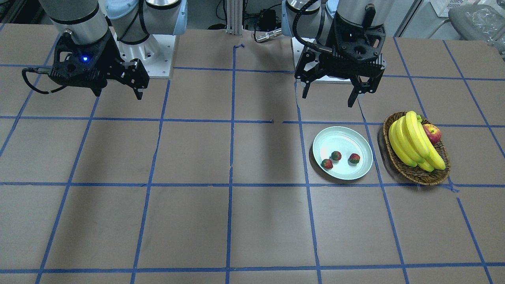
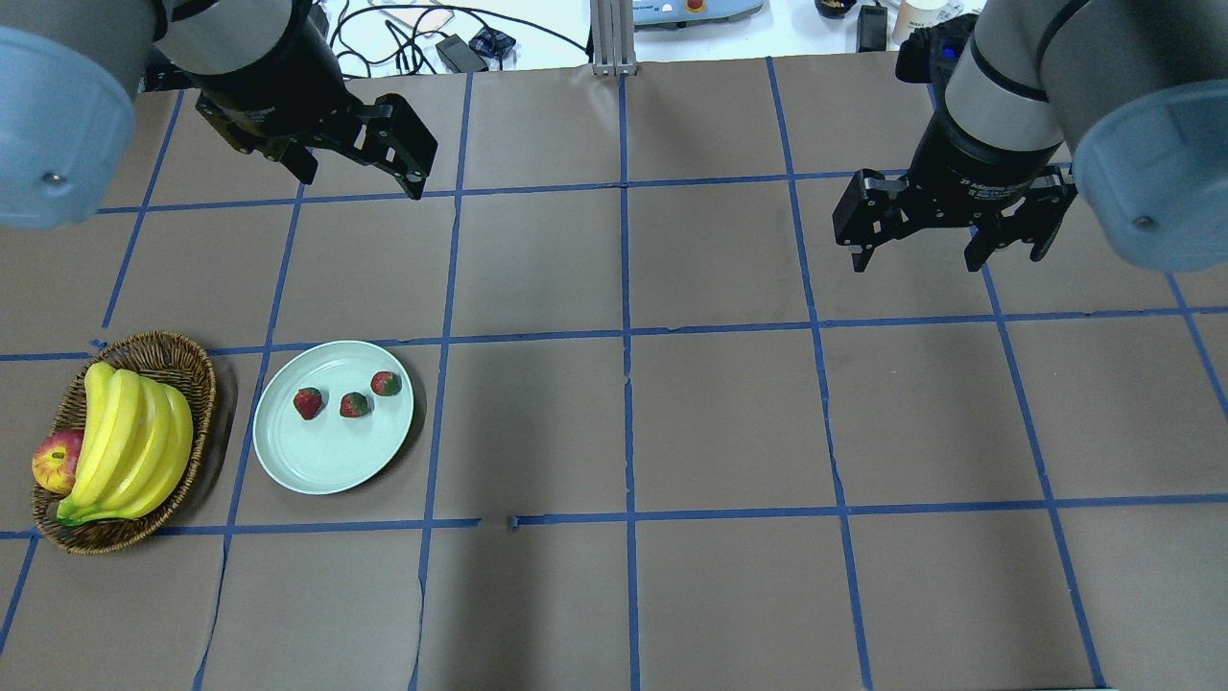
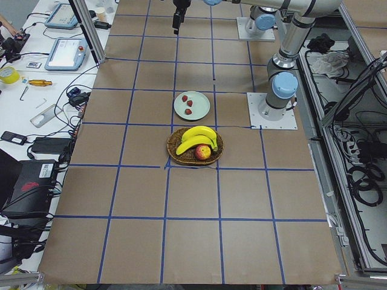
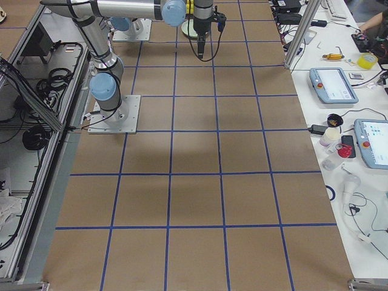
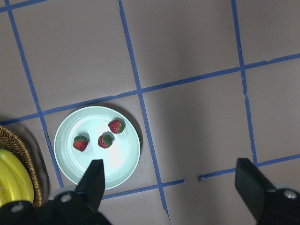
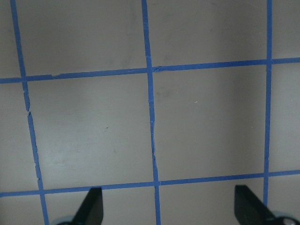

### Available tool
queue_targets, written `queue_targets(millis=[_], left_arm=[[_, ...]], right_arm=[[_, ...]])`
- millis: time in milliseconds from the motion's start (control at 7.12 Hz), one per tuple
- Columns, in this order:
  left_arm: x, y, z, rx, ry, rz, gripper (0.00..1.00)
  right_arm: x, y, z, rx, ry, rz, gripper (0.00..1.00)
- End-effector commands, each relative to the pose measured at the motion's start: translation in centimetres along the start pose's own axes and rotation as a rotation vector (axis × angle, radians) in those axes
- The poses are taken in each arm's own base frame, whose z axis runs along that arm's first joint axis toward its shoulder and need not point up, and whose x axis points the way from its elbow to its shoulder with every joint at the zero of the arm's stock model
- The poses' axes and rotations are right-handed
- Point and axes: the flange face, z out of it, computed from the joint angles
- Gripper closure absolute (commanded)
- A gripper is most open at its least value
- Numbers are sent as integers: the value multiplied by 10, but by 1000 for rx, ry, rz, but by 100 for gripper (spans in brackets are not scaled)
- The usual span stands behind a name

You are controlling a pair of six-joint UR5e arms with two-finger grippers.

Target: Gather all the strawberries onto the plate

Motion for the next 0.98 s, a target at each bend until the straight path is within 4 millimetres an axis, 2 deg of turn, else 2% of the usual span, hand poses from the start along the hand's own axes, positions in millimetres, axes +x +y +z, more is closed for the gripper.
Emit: queue_targets(millis=[0, 281, 561, 842], left_arm=[[-4, 12, -10, -3, -12, -22, 0], [-17, 17, -5, -64, -19, -157, 0], [-28, 19, -6, -103, -19, -179, 0], [-29, 20, -6, -112, -20, -180, 0]], right_arm=[[1, 6, -5, -34, -1, -6, 0], [1, 6, -7, -31, -1, -7, 0], [0, 7, -4, -37, -4, -9, 0], [0, 7, -4, -37, -4, -9, 0]])
